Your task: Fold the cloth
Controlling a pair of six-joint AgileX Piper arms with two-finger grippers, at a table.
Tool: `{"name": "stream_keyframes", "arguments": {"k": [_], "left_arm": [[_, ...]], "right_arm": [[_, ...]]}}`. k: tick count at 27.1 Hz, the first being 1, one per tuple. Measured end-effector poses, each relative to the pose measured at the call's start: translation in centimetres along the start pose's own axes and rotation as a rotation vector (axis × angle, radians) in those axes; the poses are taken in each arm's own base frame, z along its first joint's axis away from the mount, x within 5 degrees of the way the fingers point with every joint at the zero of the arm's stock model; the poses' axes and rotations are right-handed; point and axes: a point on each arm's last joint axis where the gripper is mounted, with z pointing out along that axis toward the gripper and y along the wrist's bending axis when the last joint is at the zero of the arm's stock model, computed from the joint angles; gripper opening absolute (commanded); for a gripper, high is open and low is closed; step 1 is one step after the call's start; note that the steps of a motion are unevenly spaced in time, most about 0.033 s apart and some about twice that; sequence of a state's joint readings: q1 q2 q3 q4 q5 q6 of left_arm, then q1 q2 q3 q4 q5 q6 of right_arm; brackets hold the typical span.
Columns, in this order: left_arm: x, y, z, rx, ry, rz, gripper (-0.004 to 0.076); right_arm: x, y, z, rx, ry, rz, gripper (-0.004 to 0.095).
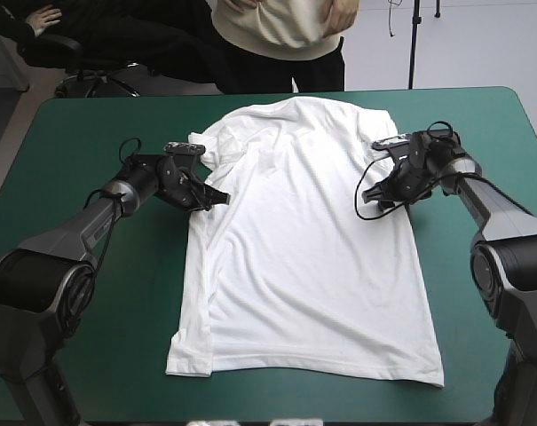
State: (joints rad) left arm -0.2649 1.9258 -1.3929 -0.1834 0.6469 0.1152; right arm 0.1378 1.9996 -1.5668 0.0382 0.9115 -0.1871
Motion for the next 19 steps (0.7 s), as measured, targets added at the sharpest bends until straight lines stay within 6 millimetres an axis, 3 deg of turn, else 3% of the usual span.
{"name": "stream_keyframes", "arguments": {"k": [1,3,14,17,19], "left_arm": [[0.0,0.0,0.0,0.0,0.0,0.0,-0.0017],[0.0,0.0,0.0,0.0,-0.002,0.0,-0.0017],[-0.5,0.0,-0.4,-0.005,-0.021,0.009,-0.0017],[-1.3,0.0,-1.9,-0.028,-0.06,0.048,-0.0017],[-2.2,-0.1,-3.5,-0.048,-0.098,0.078,-0.0017]], "right_arm": [[0.0,-0.1,0.0,-0.002,0.001,0.005,0.0229],[0.1,-0.6,0.1,-0.003,0.008,0.007,-0.001],[0.0,-0.2,-0.5,-0.041,-0.013,-0.037,-0.0017],[-0.2,-0.2,-2.4,-0.031,-0.065,-0.041,-0.0017],[-0.3,-0.1,-4.8,-0.024,-0.131,-0.039,-0.0017]]}}
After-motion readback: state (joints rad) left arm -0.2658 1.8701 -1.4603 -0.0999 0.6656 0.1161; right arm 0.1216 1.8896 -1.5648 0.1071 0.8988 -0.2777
